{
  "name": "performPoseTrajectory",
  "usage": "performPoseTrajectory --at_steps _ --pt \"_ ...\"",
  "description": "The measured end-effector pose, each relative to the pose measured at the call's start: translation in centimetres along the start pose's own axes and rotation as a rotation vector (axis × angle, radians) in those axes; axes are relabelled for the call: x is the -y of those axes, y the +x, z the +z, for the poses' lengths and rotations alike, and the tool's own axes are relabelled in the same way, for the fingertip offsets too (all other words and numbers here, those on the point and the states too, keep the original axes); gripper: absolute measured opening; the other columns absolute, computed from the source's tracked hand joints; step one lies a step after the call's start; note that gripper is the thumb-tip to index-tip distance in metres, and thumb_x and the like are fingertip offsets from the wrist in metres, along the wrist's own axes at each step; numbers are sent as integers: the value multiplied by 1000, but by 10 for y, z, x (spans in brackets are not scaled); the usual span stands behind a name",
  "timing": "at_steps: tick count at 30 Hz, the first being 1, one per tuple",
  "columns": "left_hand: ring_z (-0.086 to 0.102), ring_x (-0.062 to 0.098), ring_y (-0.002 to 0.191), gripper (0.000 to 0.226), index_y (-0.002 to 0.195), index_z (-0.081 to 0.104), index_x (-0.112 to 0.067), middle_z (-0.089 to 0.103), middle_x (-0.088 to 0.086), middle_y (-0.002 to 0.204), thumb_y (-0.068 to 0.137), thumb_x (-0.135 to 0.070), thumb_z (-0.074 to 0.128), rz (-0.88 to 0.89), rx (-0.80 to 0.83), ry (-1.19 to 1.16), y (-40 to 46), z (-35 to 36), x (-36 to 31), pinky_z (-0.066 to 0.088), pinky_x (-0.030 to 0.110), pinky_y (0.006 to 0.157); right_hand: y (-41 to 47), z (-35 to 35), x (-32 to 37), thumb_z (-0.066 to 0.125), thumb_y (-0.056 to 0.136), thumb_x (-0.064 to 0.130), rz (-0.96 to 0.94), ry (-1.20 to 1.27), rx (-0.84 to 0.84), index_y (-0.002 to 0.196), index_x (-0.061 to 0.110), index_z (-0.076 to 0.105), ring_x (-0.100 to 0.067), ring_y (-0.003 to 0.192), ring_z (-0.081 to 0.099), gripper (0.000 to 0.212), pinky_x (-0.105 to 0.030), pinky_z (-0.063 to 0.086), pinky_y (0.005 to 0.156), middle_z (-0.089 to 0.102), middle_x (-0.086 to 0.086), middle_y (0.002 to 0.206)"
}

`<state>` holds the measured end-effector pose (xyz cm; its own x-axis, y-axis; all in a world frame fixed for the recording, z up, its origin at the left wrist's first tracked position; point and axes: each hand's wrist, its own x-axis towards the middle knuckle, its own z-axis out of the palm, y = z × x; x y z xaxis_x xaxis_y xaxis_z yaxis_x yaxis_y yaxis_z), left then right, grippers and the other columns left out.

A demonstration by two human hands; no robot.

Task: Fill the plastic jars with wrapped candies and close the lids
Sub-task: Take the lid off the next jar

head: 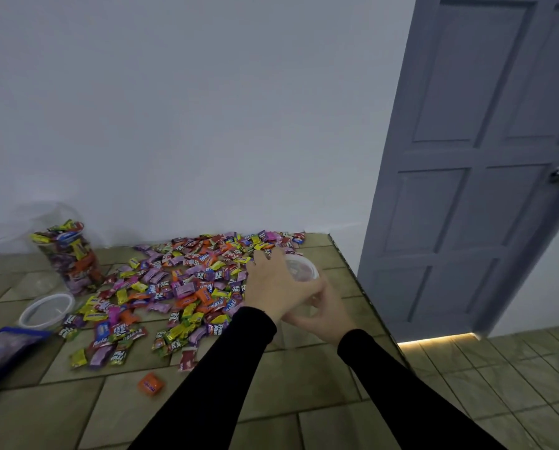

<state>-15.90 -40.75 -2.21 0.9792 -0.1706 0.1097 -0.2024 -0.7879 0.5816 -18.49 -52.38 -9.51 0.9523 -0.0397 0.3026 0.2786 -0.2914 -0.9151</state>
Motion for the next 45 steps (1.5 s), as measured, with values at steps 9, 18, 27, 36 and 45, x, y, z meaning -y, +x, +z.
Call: performPoseTrajectory --at_steps 9,18,27,36,45 --pt "42 23 125 67 139 43 -18 39 7 137 85 -55 59 -30 74 -327 9 -11 13 38 34 98 1 0 -7 88 56 44 80 68 42 135 30 42 -7 112 59 93 -26 49 93 61 11 124" --pt "33 16 44 46 60 49 -14 37 1 52 80 -50 71 -249 114 -590 3 -22 37 29 27 46 5 7 -6 87 52 46 105 -32 28 128 25 50 -3 108 59 87 -18 46 87 62 8 120" --pt "37 15 45 40 73 51 -11 42 9 61 77 -40 77 -302 53 -814 0 -15 39 31 20 39 5 7 -4 87 56 38 118 -40 64 130 21 49 -1 110 58 85 -18 47 91 62 9 121" --pt "54 22 100 52 111 61 -15 58 2 107 79 -55 55 495 -336 300 -16 -21 18 45 35 84 7 3 5 91 58 24 90 -103 79 133 19 47 -8 114 60 86 -29 50 97 63 5 123" --pt "51 32 103 58 139 31 10 50 22 131 93 -19 50 238 21 1247 -19 19 -30 40 34 66 1 4 50 52 93 -6 124 -263 155 128 5 46 -11 106 55 37 -9 41 84 57 -6 118"
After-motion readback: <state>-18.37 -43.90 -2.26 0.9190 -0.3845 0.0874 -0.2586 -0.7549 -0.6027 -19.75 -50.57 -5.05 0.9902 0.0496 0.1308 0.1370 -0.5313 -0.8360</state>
